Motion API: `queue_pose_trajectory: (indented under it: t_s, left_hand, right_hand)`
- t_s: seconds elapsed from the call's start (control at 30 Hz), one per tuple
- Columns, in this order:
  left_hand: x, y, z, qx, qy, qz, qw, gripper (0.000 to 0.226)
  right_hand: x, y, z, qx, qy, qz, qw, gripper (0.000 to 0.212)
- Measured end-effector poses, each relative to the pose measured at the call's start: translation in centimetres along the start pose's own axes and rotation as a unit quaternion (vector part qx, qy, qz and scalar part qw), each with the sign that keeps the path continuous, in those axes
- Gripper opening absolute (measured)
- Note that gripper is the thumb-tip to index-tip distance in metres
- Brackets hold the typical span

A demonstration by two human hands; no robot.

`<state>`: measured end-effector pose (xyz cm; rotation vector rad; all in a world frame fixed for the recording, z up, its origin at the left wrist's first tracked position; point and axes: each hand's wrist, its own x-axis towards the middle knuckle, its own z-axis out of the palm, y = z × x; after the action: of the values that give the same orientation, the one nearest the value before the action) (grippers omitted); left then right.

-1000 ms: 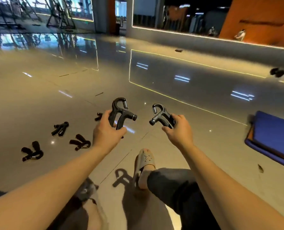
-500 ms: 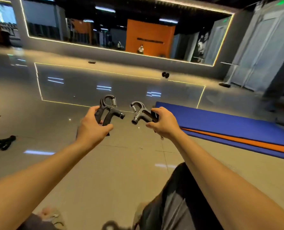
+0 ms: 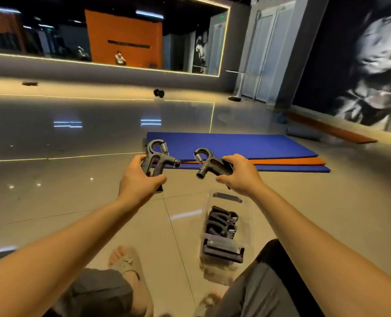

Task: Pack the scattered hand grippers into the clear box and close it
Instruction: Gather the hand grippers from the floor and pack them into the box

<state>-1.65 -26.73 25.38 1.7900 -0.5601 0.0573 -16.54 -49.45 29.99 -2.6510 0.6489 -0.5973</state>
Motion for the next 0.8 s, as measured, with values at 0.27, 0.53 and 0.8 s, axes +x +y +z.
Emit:
queue_pose_trajectory:
  t_s: [0.27, 0.53, 0.8]
  left_hand:
    - [2.3, -0.7, 6.2, -0.013, -0.108, 0.007, 0.994, 0.071]
    - [7.7, -0.7, 13.0, 0.048, -0.245, 0.05, 0.967, 0.071]
    - [12.6, -2.3, 20.1, 0.117, -0.329, 0.1, 0.932, 0.064]
  right_hand:
    - [0.5, 6.3, -2.2, -0.03, 0.004, 0.055, 0.998, 0.044]
    - [2.1, 12.6, -3.1, -0.059, 0.012, 0.115, 0.992, 0.046]
    - [5.4, 18.7, -0.6, -0.083, 0.003, 0.133, 0.988, 0.039]
